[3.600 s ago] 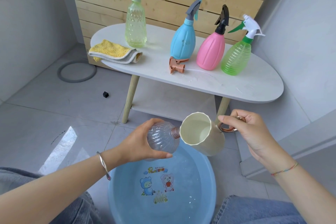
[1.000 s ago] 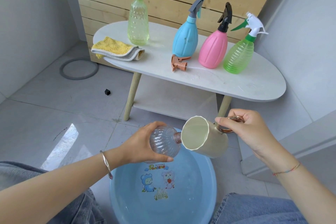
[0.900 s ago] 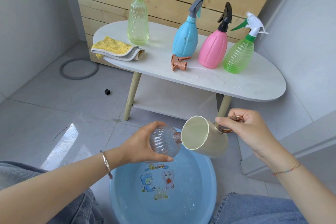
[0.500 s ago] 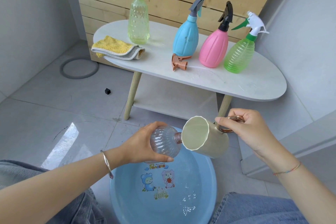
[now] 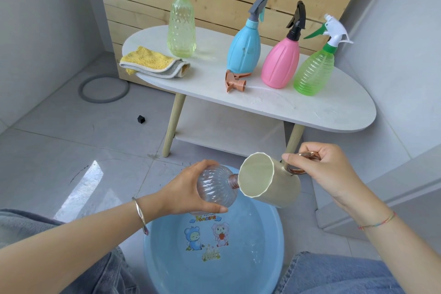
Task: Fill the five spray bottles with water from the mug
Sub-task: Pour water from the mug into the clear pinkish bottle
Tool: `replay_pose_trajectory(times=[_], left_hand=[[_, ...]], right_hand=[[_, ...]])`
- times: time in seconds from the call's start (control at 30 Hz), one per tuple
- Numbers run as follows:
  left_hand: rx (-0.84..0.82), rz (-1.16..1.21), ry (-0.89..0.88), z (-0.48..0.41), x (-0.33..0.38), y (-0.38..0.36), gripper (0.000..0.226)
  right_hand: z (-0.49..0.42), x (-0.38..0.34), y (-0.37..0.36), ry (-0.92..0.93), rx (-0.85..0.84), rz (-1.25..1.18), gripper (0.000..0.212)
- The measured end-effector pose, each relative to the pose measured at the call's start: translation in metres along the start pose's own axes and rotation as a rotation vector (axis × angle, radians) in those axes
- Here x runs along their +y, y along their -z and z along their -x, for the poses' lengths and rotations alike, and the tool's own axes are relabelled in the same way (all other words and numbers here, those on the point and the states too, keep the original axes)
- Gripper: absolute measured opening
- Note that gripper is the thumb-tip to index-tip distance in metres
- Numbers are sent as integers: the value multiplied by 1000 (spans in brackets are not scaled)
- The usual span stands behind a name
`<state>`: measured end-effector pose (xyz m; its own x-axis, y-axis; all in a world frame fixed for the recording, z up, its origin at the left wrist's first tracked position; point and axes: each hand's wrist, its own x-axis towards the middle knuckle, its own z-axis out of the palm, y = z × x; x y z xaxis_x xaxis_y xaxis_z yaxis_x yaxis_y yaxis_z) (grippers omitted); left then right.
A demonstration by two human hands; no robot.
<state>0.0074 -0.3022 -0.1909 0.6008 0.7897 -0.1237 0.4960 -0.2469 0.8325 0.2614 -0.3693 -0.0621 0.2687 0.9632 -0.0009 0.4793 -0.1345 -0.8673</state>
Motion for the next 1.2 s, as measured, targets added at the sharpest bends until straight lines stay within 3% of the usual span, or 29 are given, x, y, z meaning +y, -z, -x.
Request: replay_pose_trajectory(times=[0.47, 1.2], left_hand=[[-6, 9, 9, 0, -2, -1, 104], [-8, 38, -5, 1, -3, -5, 93]], right_hand=[[1, -3, 0, -6, -5, 16, 40], [4, -9, 0, -2, -29, 84, 39]])
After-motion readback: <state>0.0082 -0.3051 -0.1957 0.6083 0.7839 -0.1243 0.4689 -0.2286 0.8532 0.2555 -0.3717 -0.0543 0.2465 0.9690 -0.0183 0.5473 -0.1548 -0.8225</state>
